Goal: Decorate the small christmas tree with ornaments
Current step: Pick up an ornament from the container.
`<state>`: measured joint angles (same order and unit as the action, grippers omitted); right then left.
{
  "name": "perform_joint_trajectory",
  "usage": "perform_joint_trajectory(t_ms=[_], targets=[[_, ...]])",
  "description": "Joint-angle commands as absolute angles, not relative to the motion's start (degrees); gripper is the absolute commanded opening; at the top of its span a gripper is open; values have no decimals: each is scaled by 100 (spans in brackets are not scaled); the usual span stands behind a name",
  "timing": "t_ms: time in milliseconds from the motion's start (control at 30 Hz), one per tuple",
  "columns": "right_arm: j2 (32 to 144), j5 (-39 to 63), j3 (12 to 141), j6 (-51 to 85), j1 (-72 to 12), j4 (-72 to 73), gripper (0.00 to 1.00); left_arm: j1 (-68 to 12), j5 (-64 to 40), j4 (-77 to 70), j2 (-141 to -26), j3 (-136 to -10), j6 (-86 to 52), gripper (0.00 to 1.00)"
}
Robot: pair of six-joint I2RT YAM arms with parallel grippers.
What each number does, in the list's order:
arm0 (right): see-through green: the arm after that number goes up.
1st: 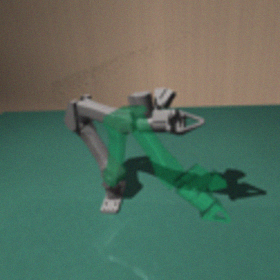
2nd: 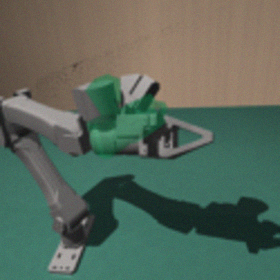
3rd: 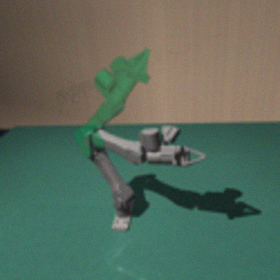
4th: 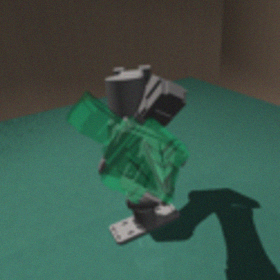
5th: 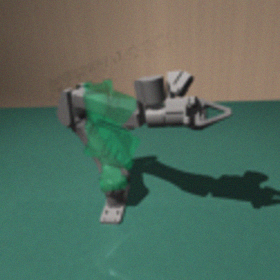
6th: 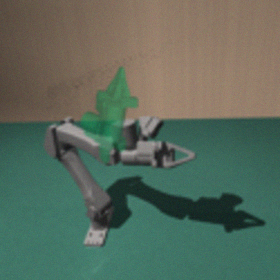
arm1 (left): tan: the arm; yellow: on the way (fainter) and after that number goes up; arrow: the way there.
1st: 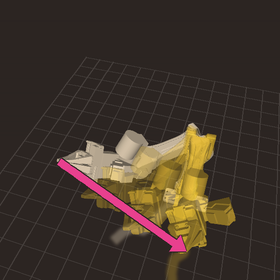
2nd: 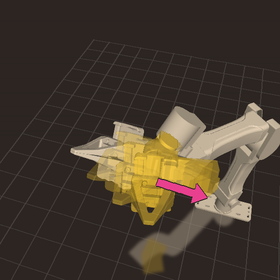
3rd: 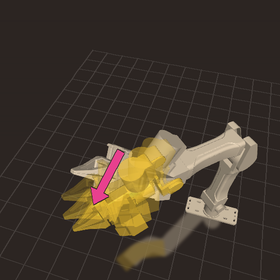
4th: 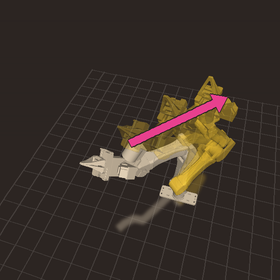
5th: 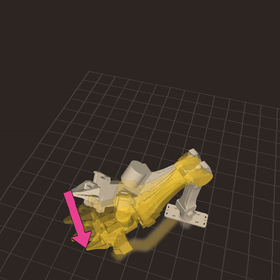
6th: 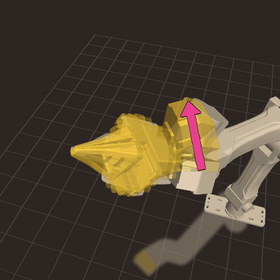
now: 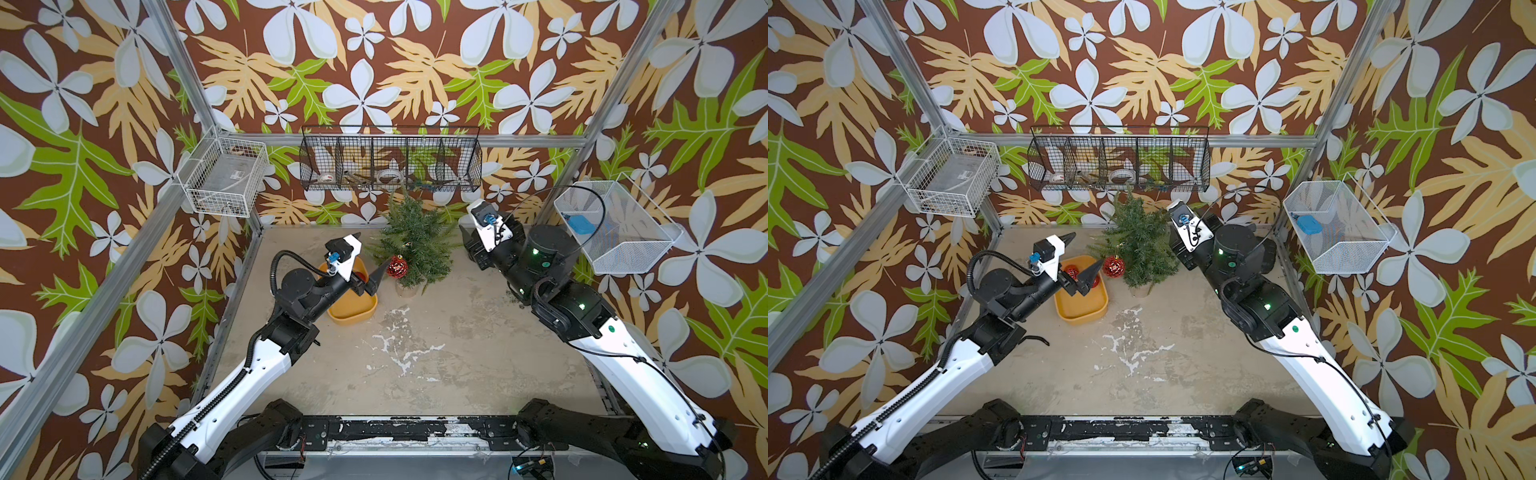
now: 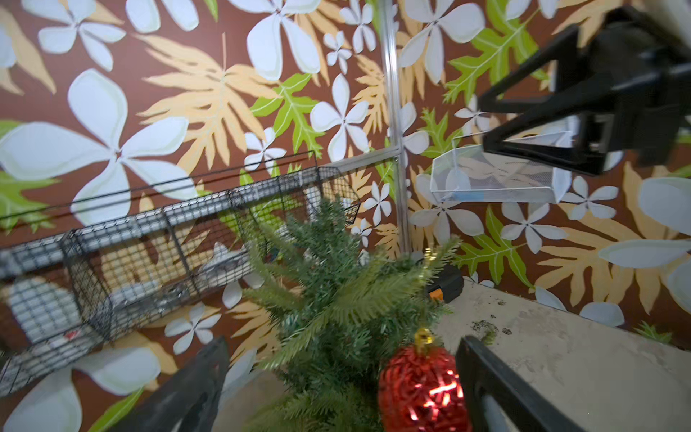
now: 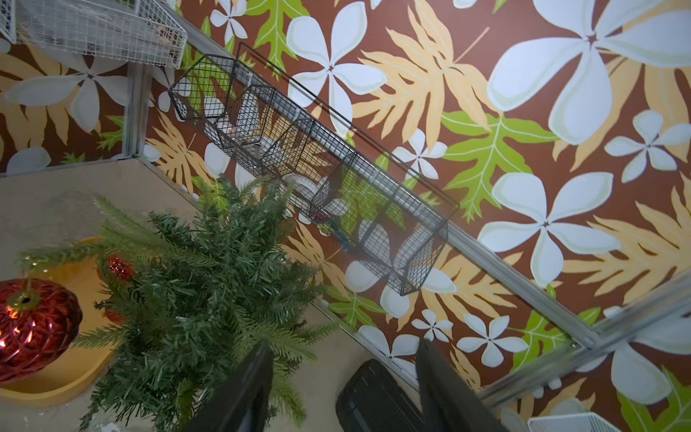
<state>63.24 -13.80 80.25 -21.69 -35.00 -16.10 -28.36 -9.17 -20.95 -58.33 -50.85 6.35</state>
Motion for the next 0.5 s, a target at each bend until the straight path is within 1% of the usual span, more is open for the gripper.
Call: perform_joint_trajectory(t_ms=[0, 67, 100, 133, 167, 233, 333, 467], targets=[[6032, -1257, 7722, -1477, -3374, -1357, 65, -2509, 171, -792, -6076, -5611, -492, 91], [5854, -1259, 7493, -1332, -3317, -1356, 66, -2112, 154, -161, -6336, -5971, -1029, 87], [5765, -1286, 7384, -1259, -3298, -1350, 66, -1925, 7, 94, -6477, -6127, -1176, 85], [5682, -1356, 7273, -1147, -3274, -1342, 67, -1781, -115, 280, -6614, -6225, -1257, 81], [5636, -1459, 7191, -1020, -3249, -1349, 69, -1678, -213, 404, -6730, -6292, -1311, 81], [5569, -1497, 7074, -677, -3072, -1427, 69, -1589, -202, 782, -7079, -6522, -1267, 81], [5542, -1308, 7038, -168, -2759, -1646, 69, -1563, 33, 1155, -7549, -6743, -1177, 80], [5545, -1079, 7000, 225, -2431, -1812, 68, -1499, 63, 1537, -8242, -6989, -1240, 81]])
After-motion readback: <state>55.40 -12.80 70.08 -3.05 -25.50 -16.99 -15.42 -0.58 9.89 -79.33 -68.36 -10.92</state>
